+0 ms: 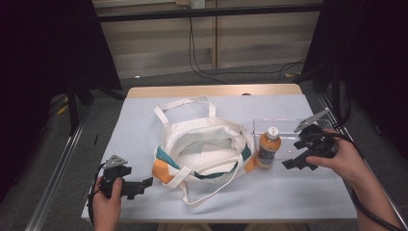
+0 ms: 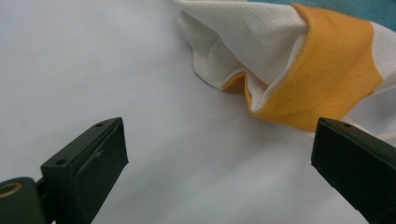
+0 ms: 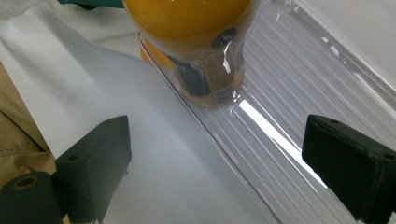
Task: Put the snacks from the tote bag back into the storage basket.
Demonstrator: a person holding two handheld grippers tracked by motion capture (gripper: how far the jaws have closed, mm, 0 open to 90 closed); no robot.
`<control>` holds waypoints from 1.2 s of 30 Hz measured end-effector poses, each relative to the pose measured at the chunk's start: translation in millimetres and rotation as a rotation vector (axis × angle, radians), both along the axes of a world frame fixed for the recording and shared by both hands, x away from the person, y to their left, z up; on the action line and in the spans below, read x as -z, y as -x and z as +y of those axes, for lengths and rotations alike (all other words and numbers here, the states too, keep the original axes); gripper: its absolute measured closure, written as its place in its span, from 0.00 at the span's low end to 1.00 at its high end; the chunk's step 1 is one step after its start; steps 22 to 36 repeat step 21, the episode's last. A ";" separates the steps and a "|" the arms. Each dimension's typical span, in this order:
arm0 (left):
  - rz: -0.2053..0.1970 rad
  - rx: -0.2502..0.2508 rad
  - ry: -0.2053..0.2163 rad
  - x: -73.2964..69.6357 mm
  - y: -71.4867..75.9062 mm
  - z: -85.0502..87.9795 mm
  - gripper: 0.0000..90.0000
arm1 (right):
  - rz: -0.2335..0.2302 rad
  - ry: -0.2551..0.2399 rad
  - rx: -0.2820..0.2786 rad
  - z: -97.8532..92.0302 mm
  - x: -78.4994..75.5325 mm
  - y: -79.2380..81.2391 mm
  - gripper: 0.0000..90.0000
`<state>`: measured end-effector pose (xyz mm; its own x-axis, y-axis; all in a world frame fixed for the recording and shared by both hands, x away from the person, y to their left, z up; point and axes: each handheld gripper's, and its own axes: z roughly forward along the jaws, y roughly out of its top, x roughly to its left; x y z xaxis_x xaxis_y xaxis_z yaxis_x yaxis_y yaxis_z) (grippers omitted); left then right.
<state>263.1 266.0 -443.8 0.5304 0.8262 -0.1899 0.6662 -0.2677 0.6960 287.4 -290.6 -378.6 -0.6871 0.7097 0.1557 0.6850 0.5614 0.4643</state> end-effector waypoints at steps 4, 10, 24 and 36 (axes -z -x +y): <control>-0.006 -0.006 0.002 -0.2 0.1 -1.0 0.04 | 0.000 -0.001 0.004 -2.3 0.5 1.5 0.09; -0.005 -0.002 -0.003 -0.1 0.0 -0.3 0.04 | -0.018 -0.008 0.027 -8.2 0.3 5.2 0.09; -0.001 0.013 -0.021 -0.7 -0.2 -0.1 0.04 | -0.083 -0.098 0.010 -5.0 -7.7 8.5 0.10; -0.001 0.013 -0.021 -0.7 -0.2 -0.1 0.04 | -0.083 -0.098 0.010 -5.0 -7.7 8.5 0.10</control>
